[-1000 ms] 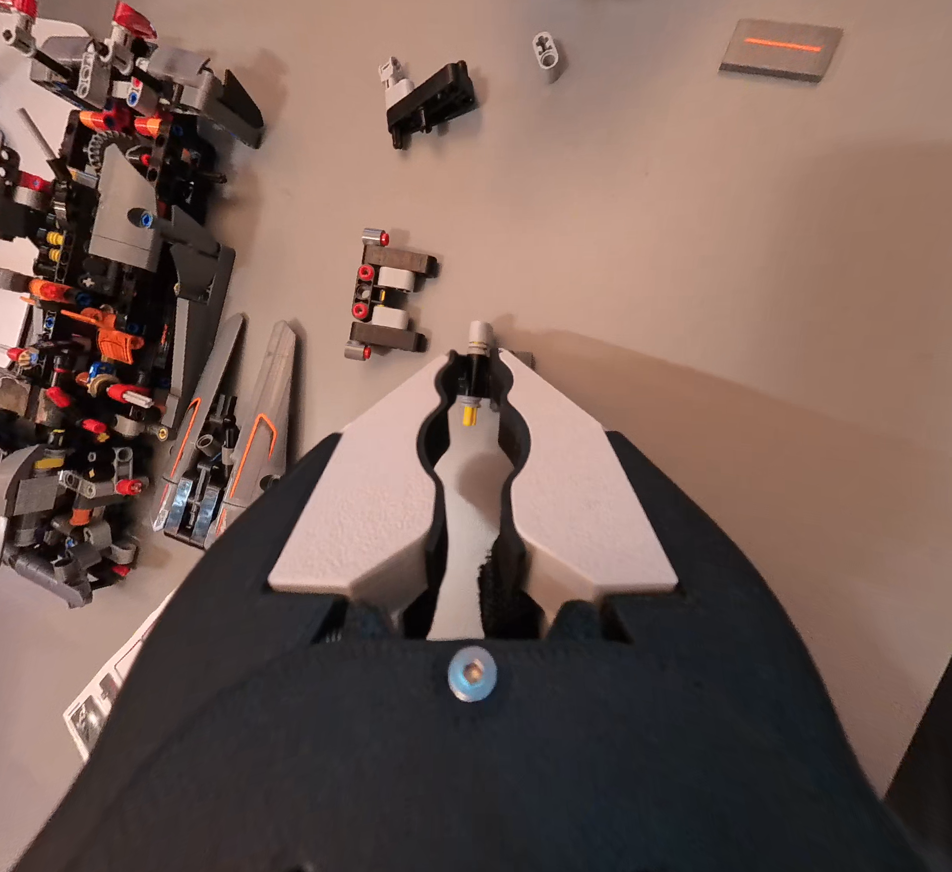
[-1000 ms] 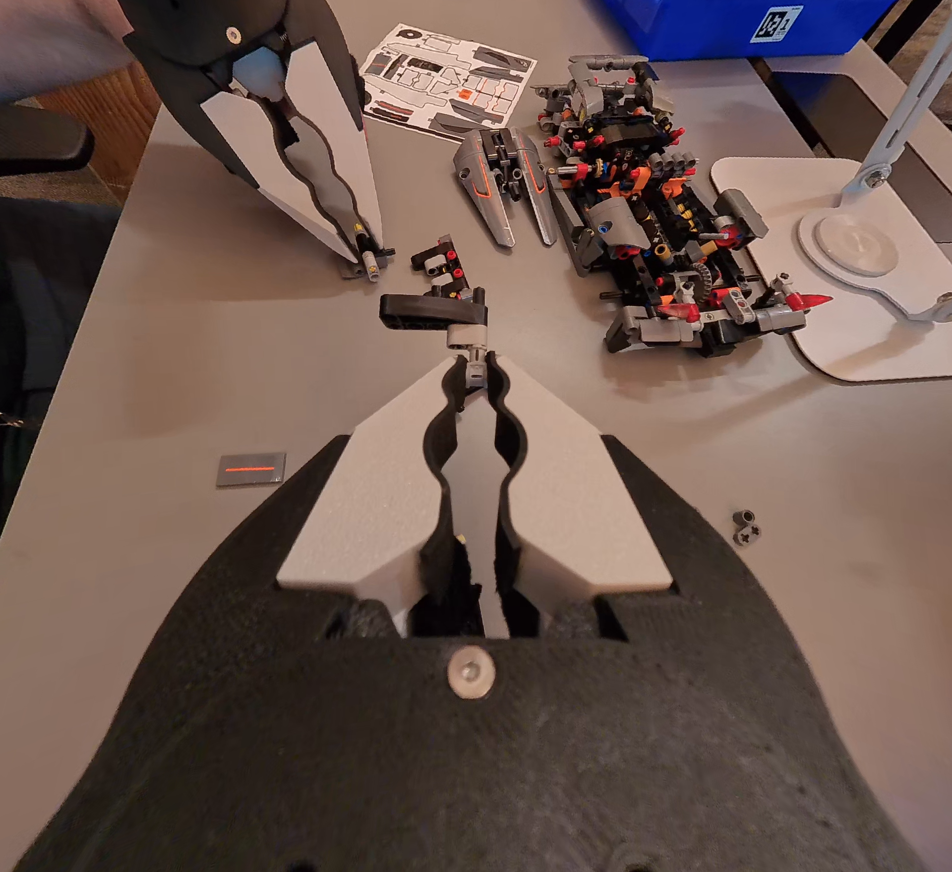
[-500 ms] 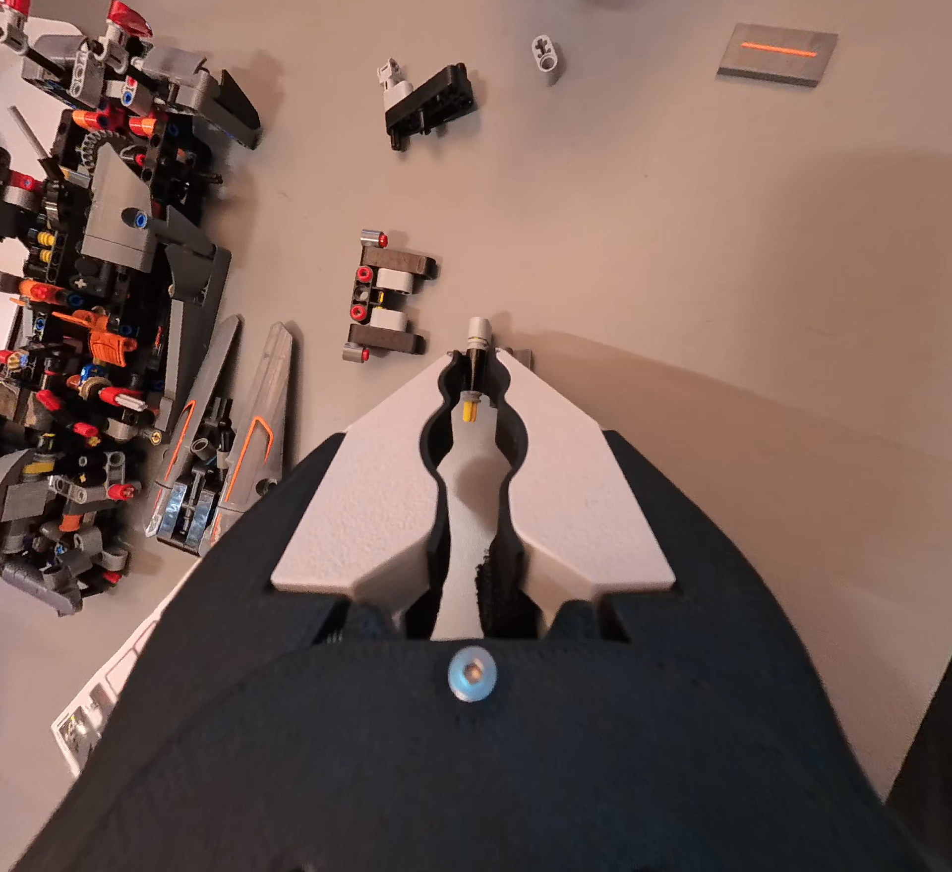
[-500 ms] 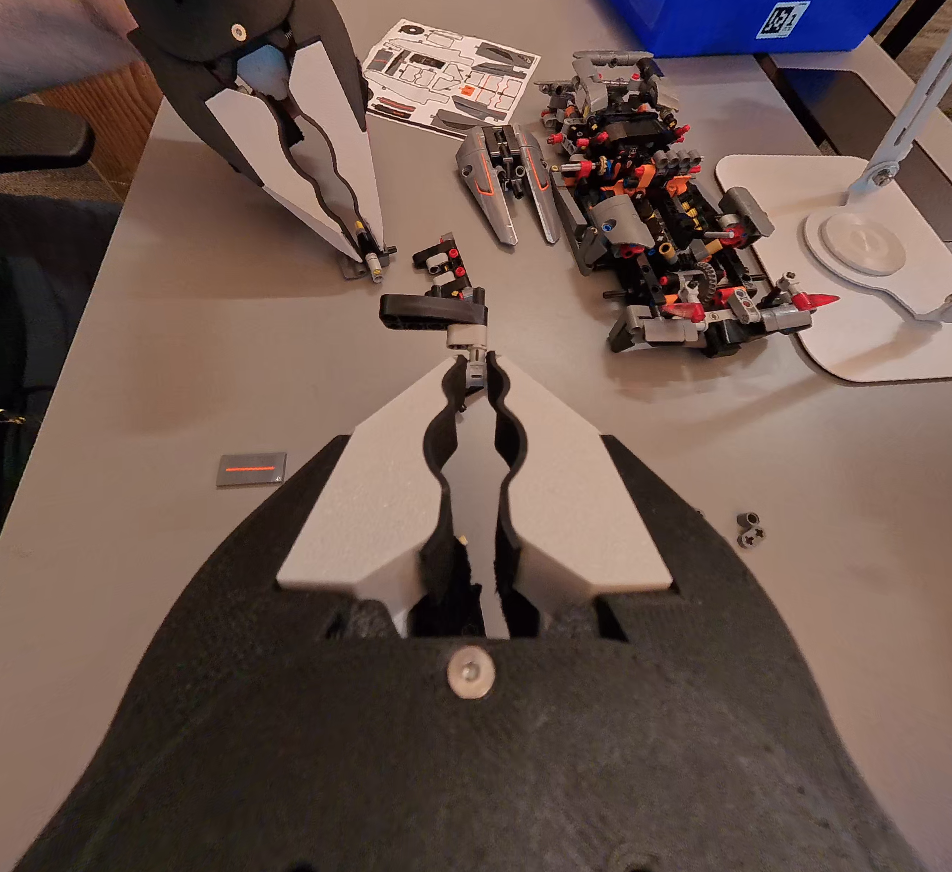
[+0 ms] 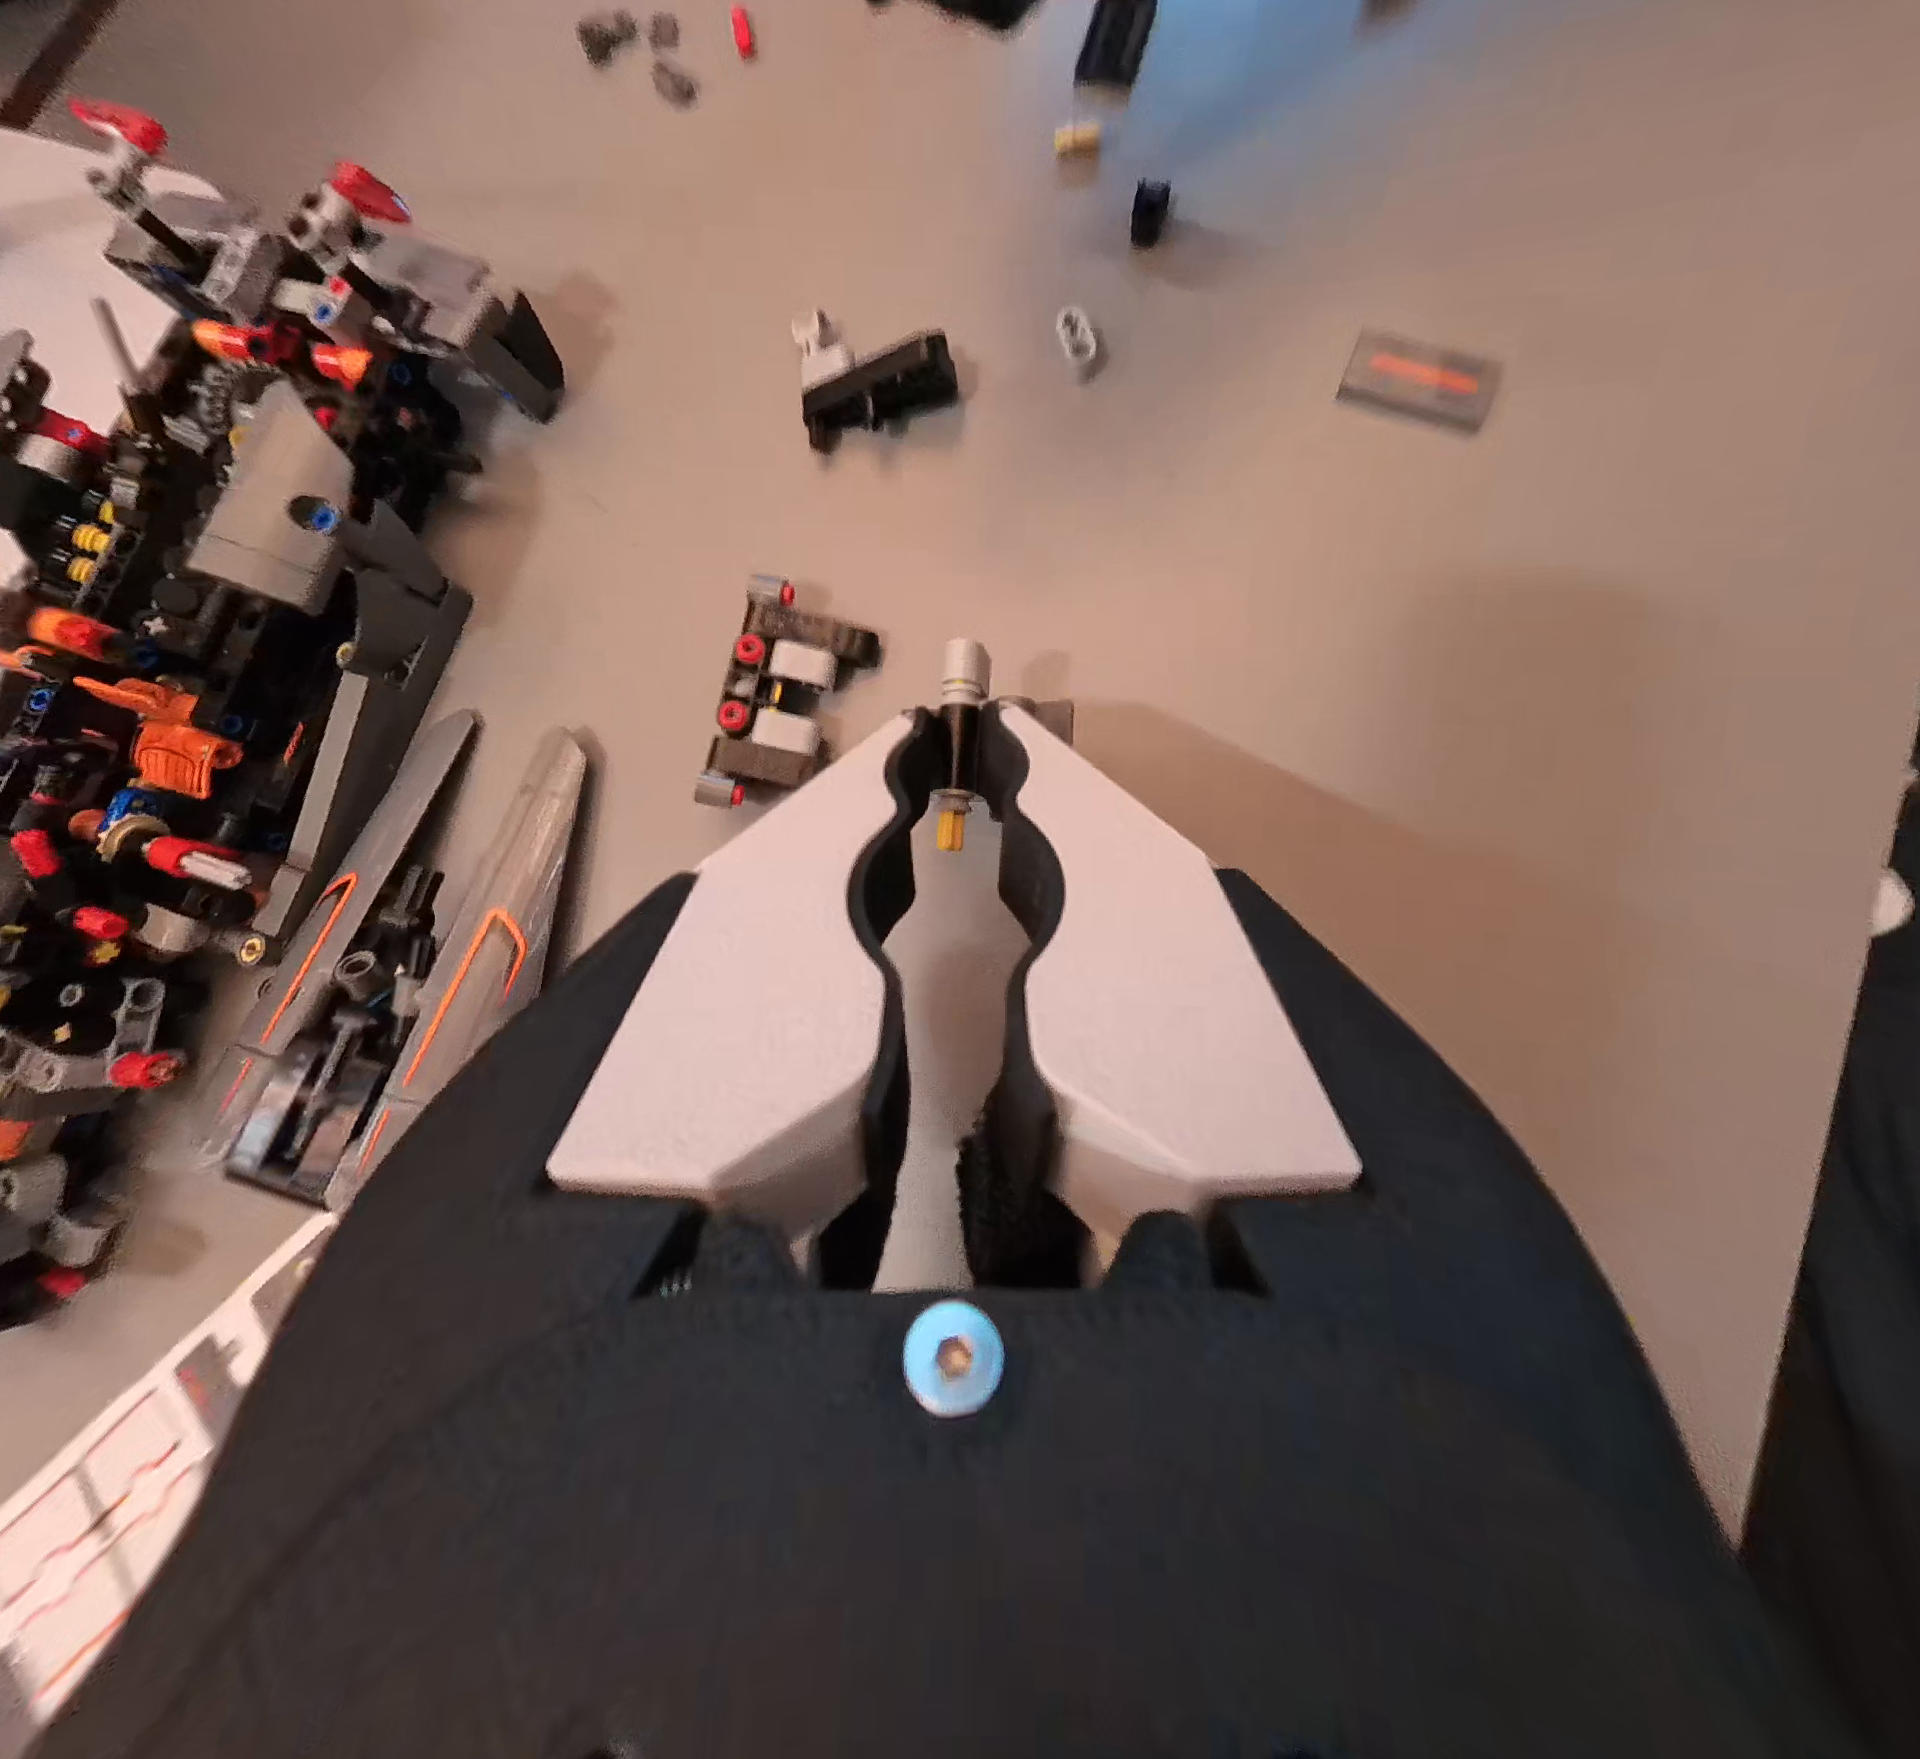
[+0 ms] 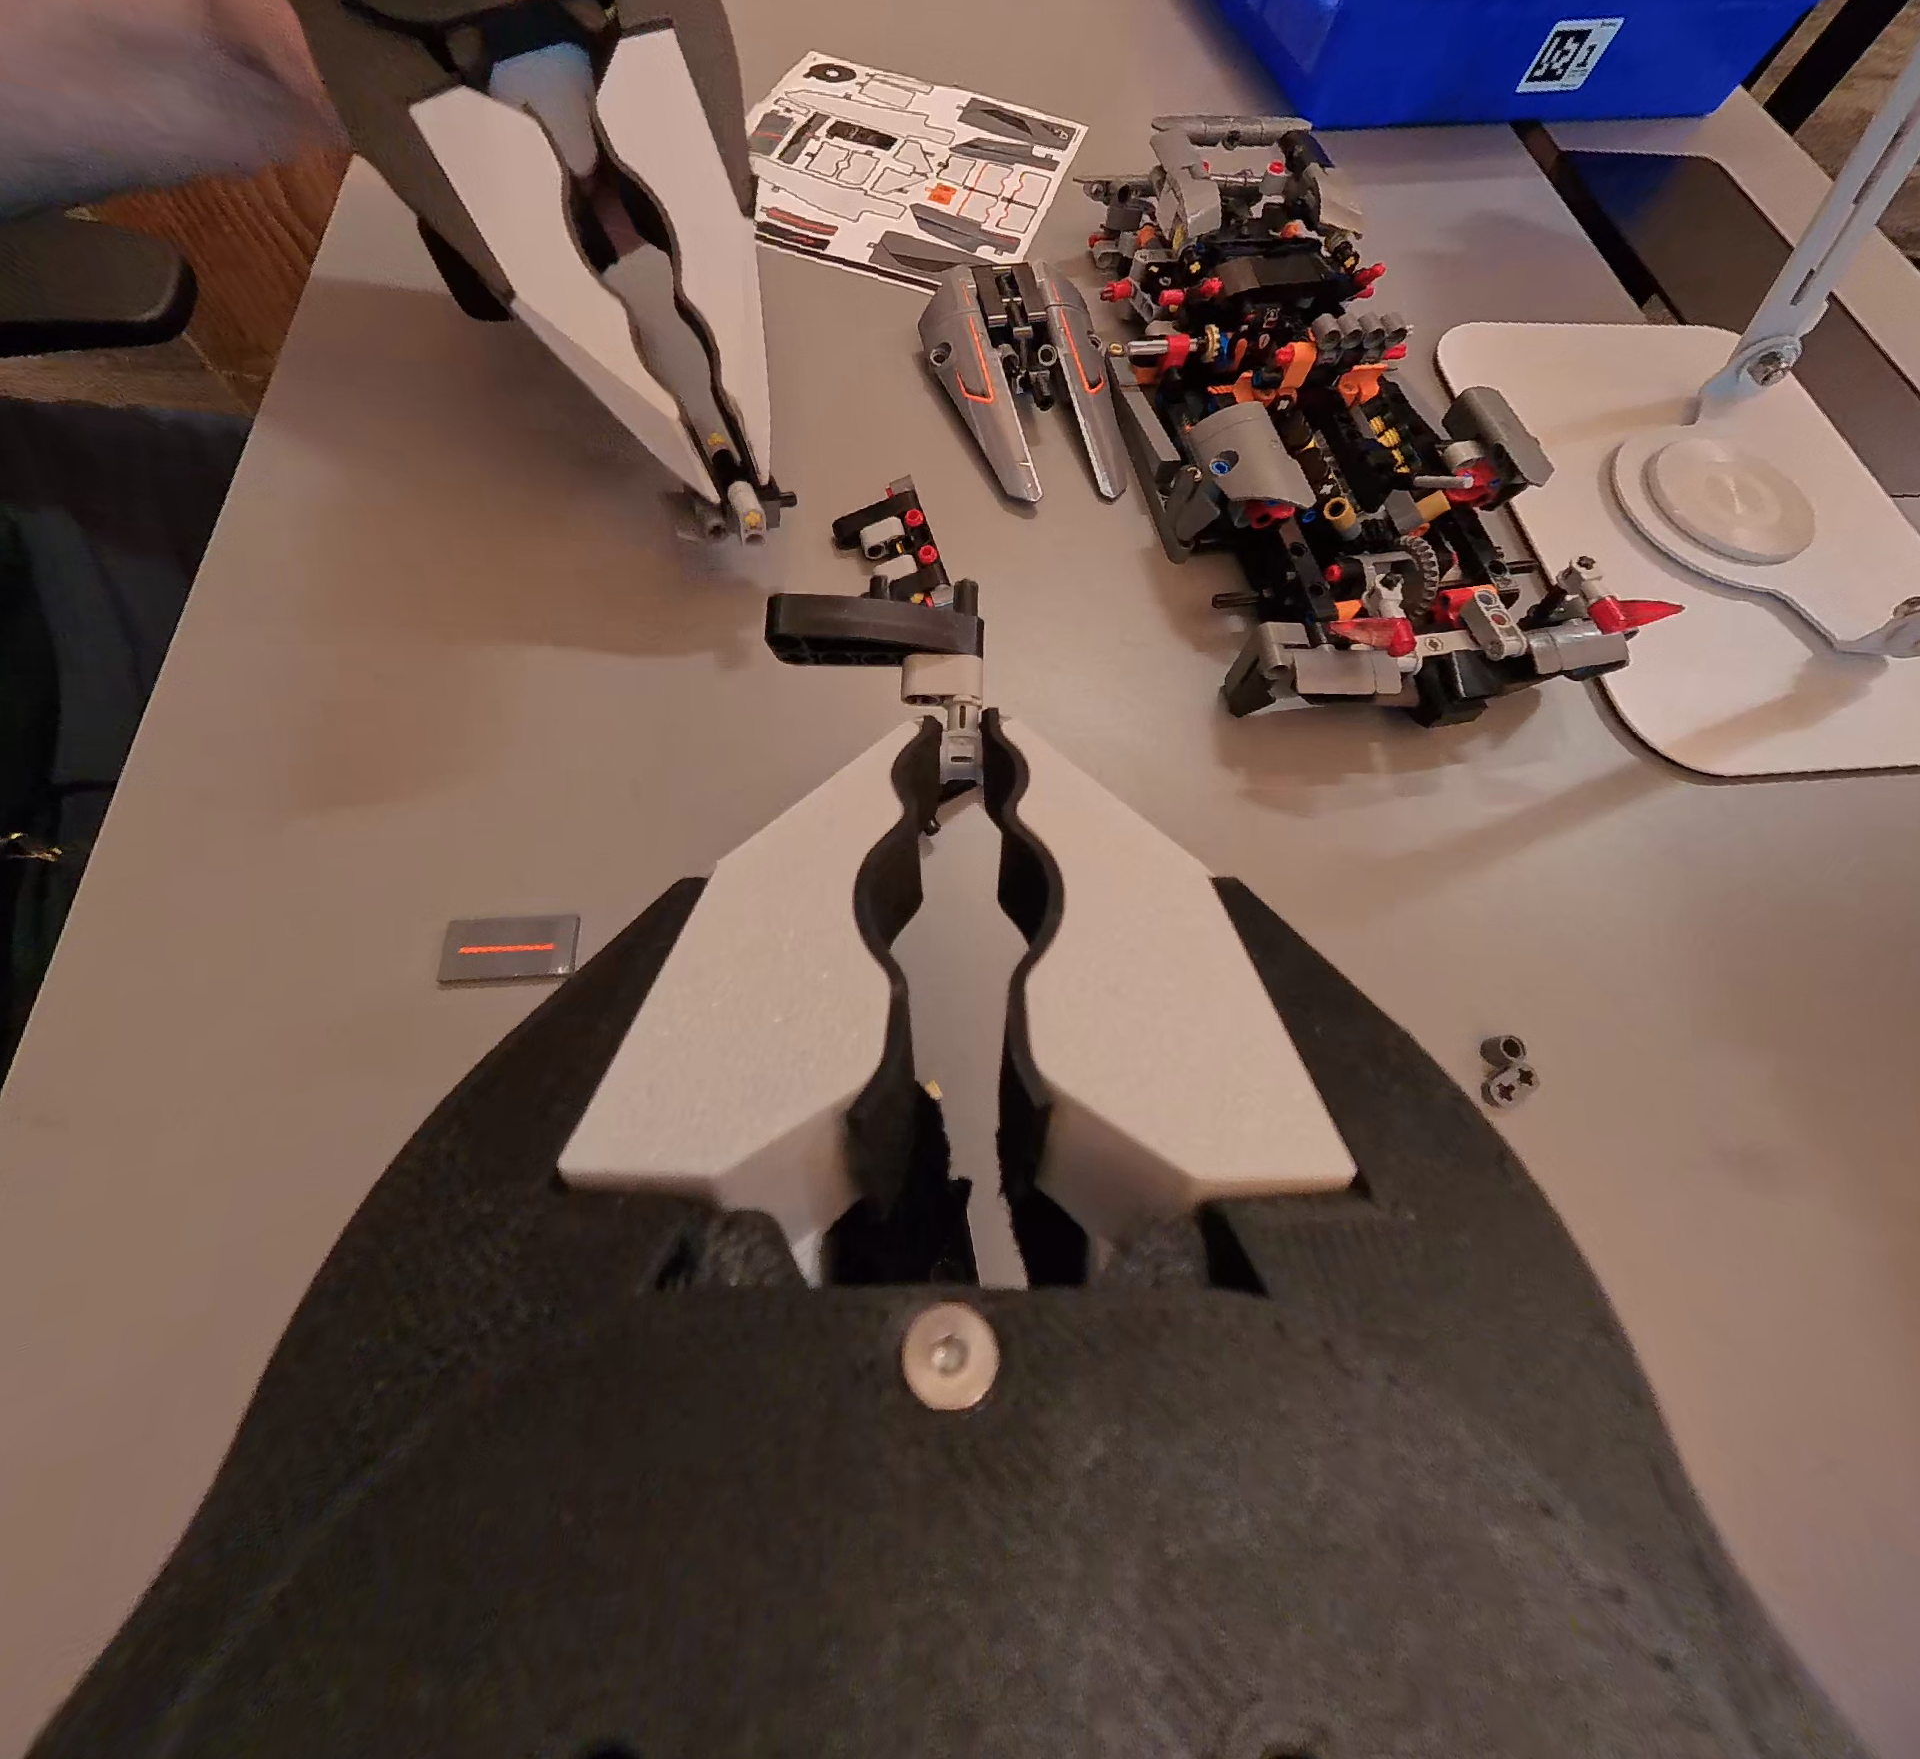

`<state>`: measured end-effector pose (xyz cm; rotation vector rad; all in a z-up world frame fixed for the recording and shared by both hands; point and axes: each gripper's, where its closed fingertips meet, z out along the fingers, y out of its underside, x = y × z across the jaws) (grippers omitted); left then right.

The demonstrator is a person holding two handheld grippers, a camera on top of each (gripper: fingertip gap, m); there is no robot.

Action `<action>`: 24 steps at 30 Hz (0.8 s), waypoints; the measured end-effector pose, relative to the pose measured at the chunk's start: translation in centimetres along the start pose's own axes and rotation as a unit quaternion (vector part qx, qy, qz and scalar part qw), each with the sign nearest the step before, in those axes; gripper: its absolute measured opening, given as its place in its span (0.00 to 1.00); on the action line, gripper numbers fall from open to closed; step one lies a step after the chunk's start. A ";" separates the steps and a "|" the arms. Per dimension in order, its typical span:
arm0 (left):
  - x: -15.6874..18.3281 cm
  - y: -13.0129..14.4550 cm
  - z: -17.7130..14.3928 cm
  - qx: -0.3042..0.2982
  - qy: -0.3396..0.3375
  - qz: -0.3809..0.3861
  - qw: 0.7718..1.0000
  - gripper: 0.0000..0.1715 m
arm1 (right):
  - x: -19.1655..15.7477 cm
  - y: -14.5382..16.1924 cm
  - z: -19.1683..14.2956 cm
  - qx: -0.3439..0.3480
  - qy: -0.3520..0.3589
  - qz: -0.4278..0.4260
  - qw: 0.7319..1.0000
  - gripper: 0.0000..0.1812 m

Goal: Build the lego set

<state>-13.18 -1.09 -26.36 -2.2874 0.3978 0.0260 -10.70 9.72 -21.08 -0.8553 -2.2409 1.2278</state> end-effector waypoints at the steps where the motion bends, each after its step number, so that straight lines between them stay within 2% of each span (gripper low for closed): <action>1: -0.1 -0.6 -0.3 0.024 0.007 -0.016 1.000 0.04 | 0.0 -0.1 0.0 0.001 0.000 0.000 1.000 0.03; 5: -0.8 -2.6 -1.9 0.120 0.033 -0.079 0.989 0.04 | 0.0 -0.1 -0.1 0.002 0.000 0.000 1.000 0.03; 8: -1.2 -3.4 -2.8 0.165 0.052 -0.115 0.978 0.04 | -0.1 0.0 0.0 0.000 -0.001 0.000 1.000 0.03; 16: -1.9 -5.9 -5.9 0.291 0.107 -0.189 0.932 0.04 | -0.5 0.0 0.1 -0.002 -0.010 -0.004 1.000 0.03; 21: -3.3 -6.6 -7.7 0.354 0.117 -0.239 0.897 0.04 | -3.9 0.1 1.5 -0.024 -0.080 -0.032 0.996 0.03; 22: -3.5 -6.5 -7.8 0.355 0.100 -0.232 0.900 0.04 | -4.9 0.4 2.1 -0.039 -0.095 -0.042 0.994 0.03; 24: -3.9 -6.0 -7.4 0.326 0.043 -0.192 0.925 0.04 | -6.5 1.3 3.4 -0.073 -0.122 -0.052 0.989 0.03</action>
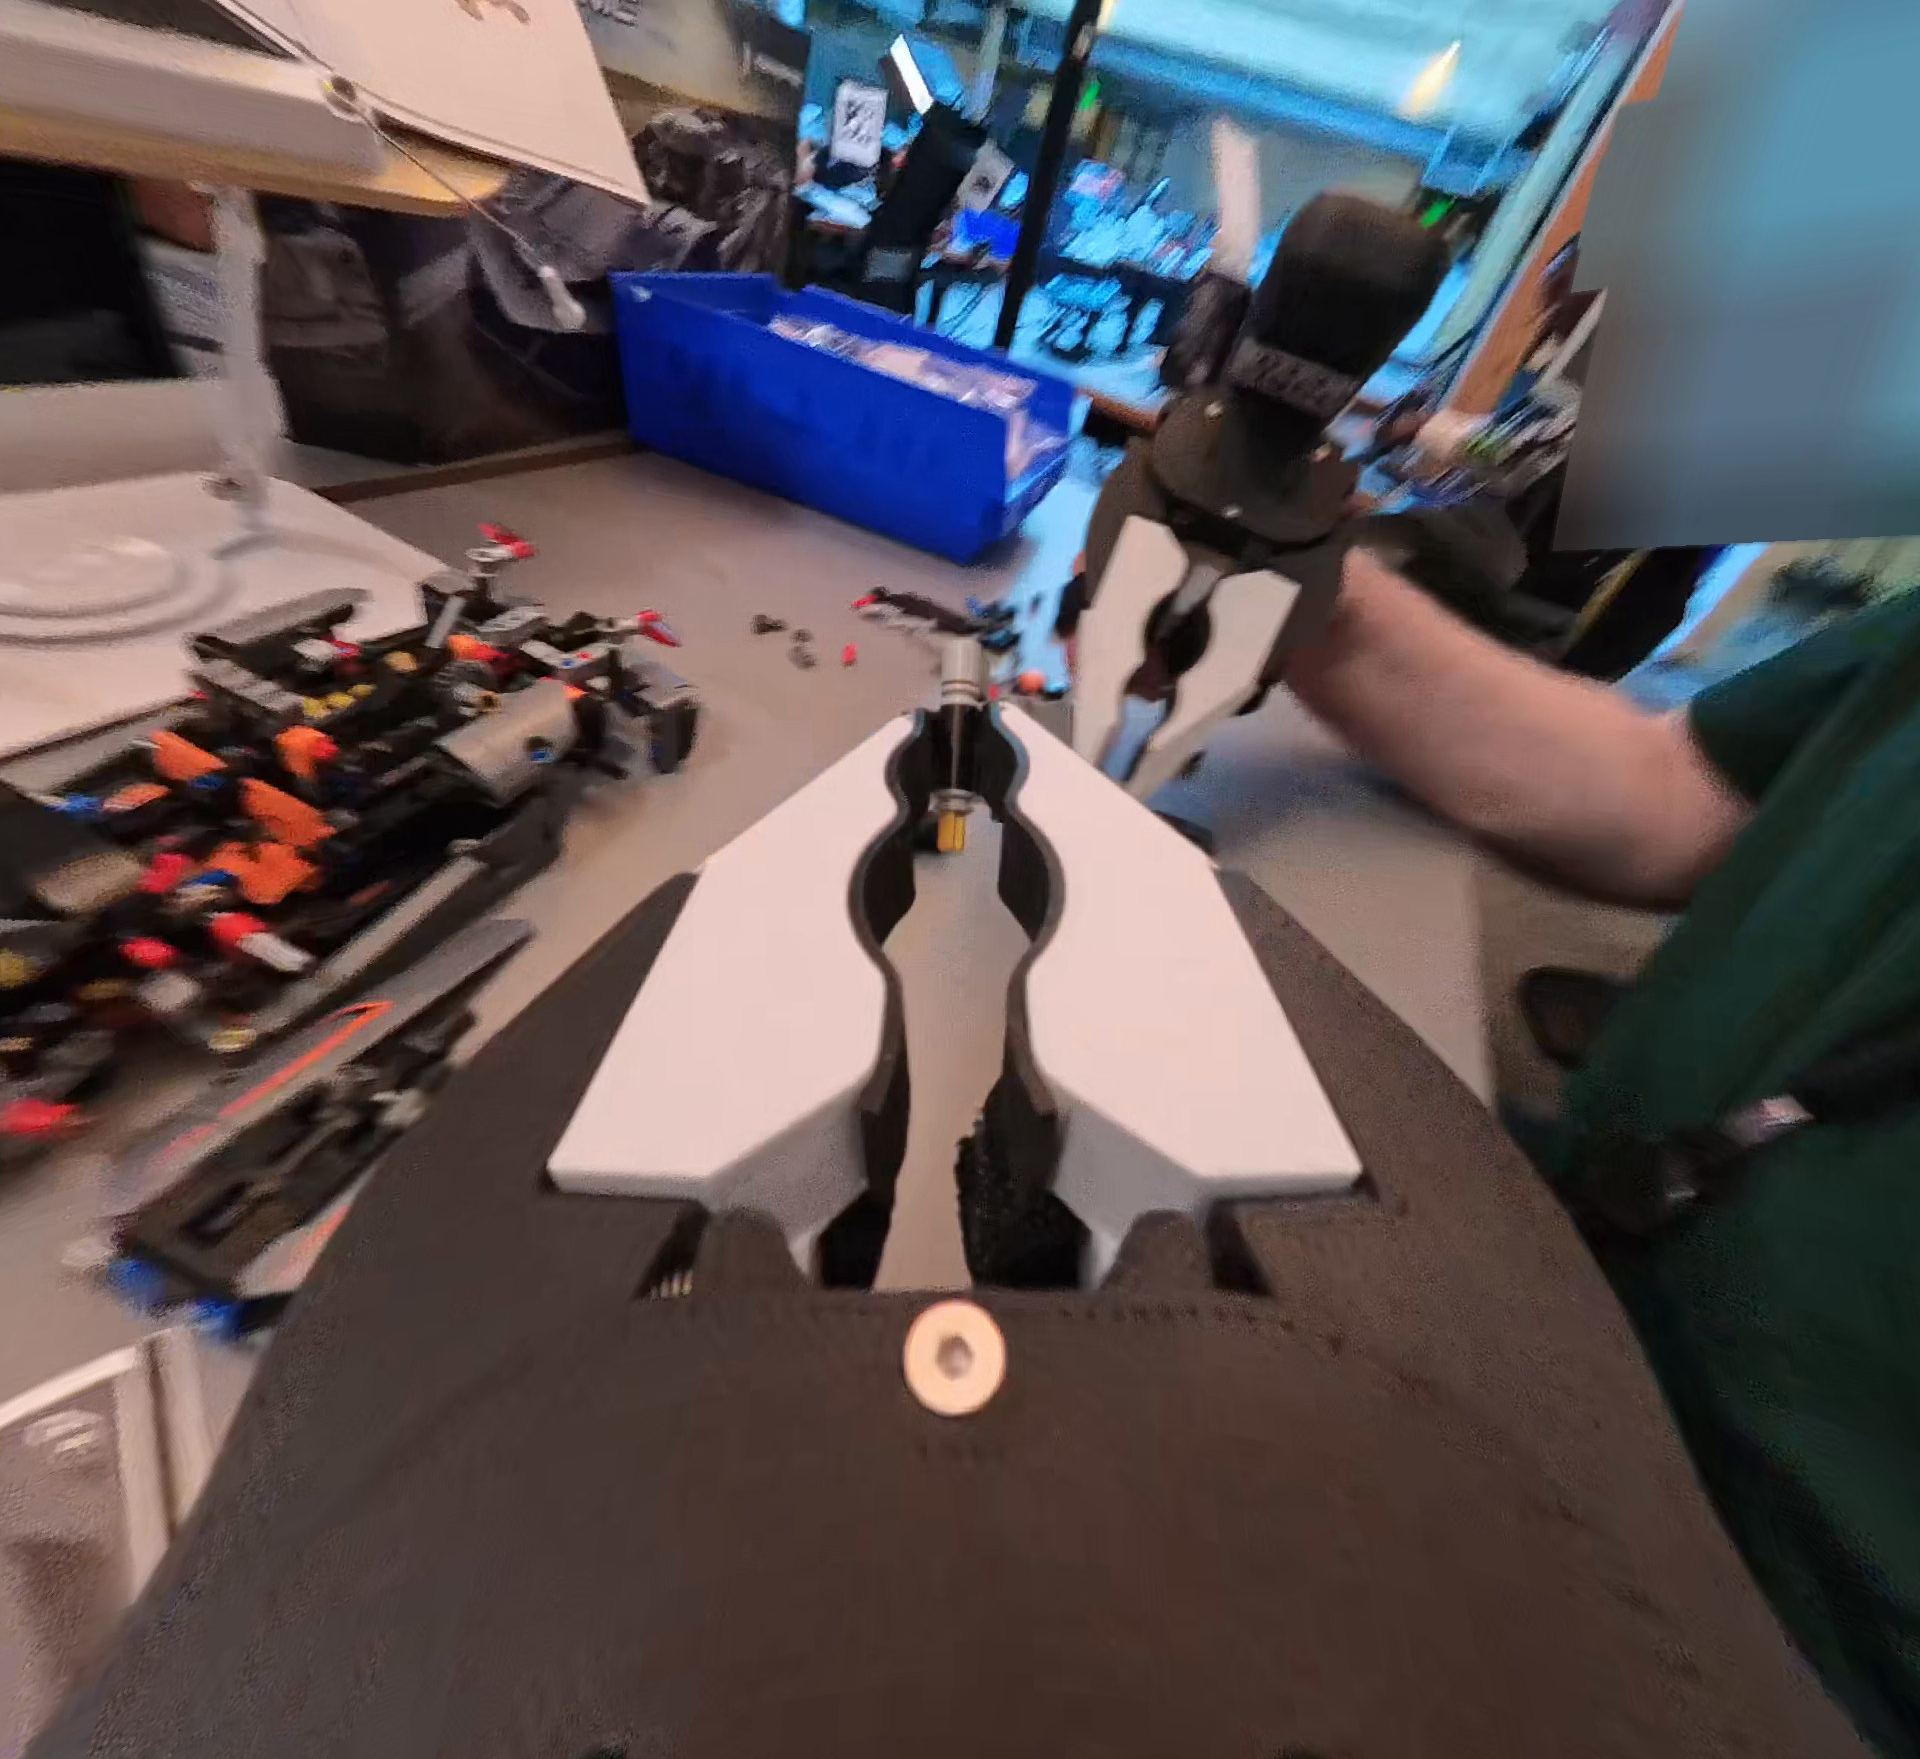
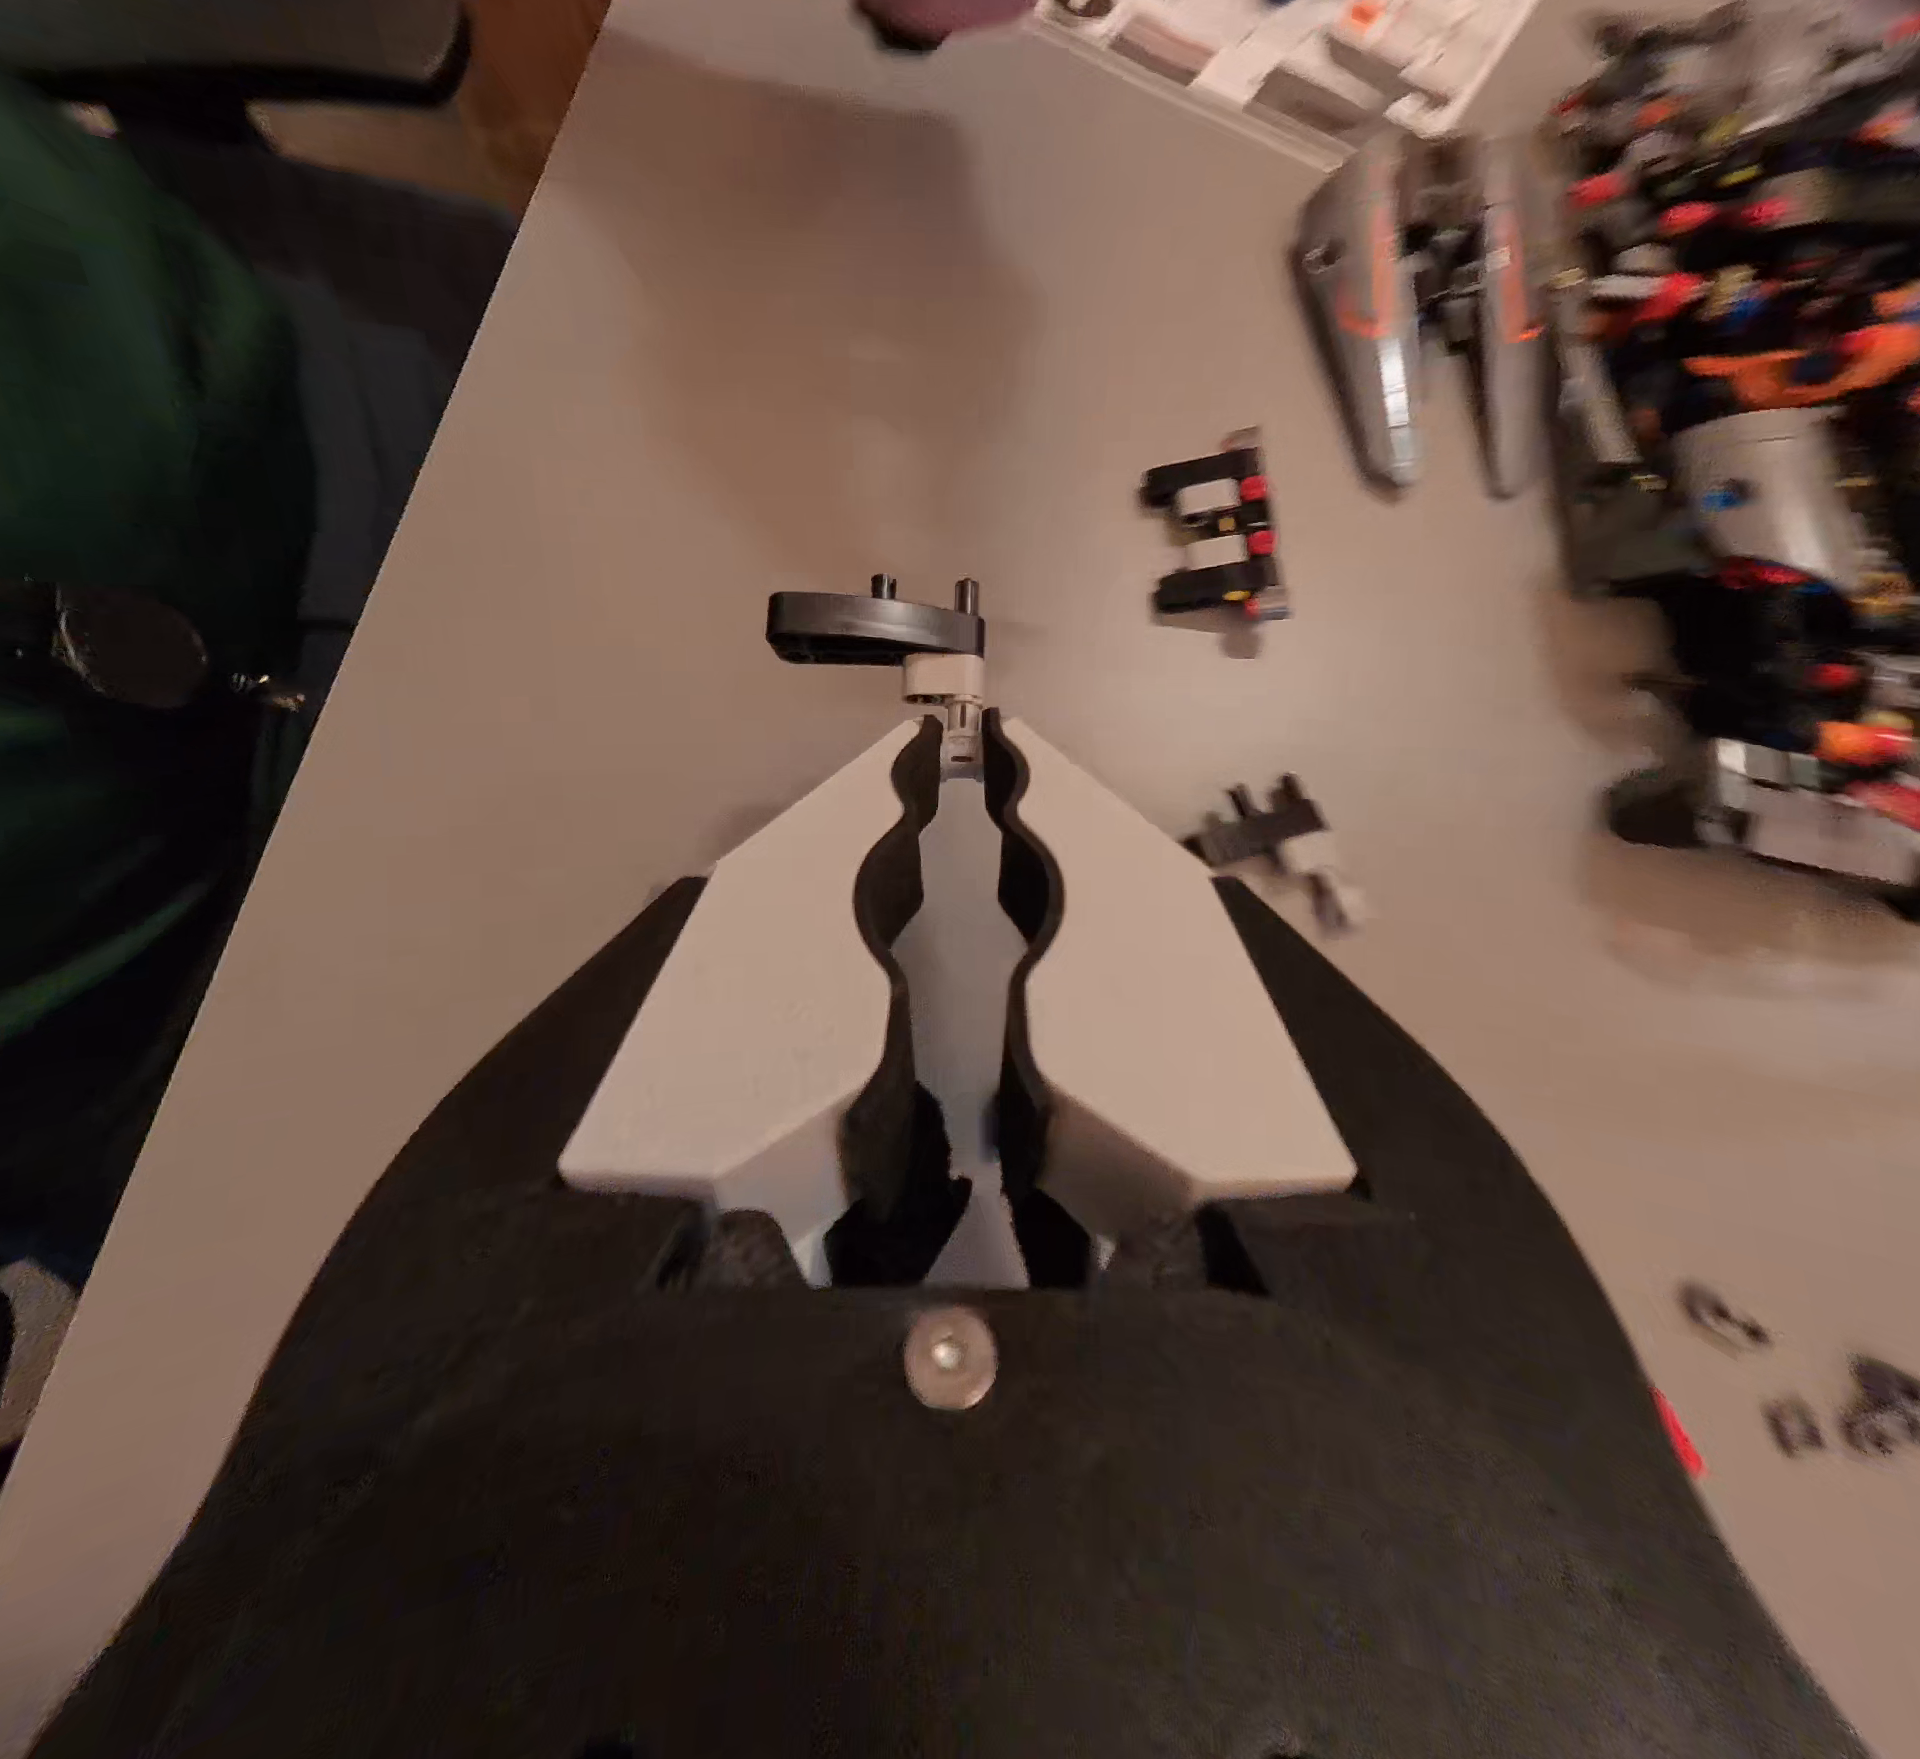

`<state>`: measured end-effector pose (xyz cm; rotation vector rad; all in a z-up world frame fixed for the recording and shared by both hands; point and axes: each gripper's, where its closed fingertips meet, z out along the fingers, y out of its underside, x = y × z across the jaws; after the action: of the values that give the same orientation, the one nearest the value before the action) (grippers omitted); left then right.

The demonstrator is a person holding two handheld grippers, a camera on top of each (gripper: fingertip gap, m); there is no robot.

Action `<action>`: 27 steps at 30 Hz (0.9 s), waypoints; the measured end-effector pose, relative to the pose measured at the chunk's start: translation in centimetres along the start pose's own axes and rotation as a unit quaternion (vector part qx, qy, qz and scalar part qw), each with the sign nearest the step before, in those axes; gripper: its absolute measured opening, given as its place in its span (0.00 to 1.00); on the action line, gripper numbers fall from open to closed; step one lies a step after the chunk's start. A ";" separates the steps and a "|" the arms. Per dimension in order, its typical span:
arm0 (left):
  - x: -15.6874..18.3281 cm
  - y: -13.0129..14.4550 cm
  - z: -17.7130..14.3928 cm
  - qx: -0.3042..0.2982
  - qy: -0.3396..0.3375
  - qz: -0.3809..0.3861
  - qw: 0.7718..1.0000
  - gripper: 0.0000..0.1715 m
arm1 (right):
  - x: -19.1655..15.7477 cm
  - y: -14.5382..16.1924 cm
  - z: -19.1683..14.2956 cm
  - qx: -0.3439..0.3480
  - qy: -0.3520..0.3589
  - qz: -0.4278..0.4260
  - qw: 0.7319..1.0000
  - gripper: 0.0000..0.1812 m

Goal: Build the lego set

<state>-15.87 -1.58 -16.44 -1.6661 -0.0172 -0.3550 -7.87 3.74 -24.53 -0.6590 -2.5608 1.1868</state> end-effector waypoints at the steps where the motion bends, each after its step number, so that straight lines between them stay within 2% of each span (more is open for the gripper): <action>1: -0.1 0.1 0.0 -0.013 -0.022 0.039 0.999 0.04 | -0.6 0.3 0.9 -0.015 -0.012 -0.004 1.000 0.03; 5: -0.4 0.4 0.2 -0.070 -0.102 0.189 0.974 0.04 | -1.9 1.5 3.2 -0.065 -0.038 -0.021 0.997 0.03; 9: -0.5 0.7 0.3 -0.109 -0.144 0.285 0.942 0.04 | -2.5 2.3 4.2 -0.091 -0.050 -0.025 0.994 0.05; 11: -0.7 0.9 0.5 -0.120 -0.154 0.304 0.932 0.04 | -2.5 2.4 4.4 -0.095 -0.052 -0.022 0.994 0.07; 14: -0.8 0.7 0.6 -0.105 -0.152 0.288 0.940 0.04 | -2.2 2.1 4.0 -0.082 -0.051 -0.014 0.995 0.10; 18: -0.8 -0.2 0.8 -0.074 -0.144 0.275 0.948 0.04 | -0.4 0.1 2.5 -0.034 -0.013 0.019 0.999 0.11; 21: -0.6 -1.1 1.0 -0.063 -0.149 0.296 0.941 0.04 | 1.3 -3.7 0.8 0.051 0.017 0.072 0.996 0.13; 24: -0.1 -1.6 1.6 -0.057 -0.152 0.330 0.930 0.04 | 3.2 -7.4 -1.5 0.135 0.053 0.133 0.981 0.12; 27: 0.2 -2.4 2.0 -0.051 -0.165 0.368 0.914 0.04 | 4.8 -10.0 -3.5 0.213 0.065 0.206 0.953 0.13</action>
<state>-15.77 0.64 -14.25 -1.6886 0.3739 0.5061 -13.65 2.74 -14.42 -1.1471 -2.0108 1.6903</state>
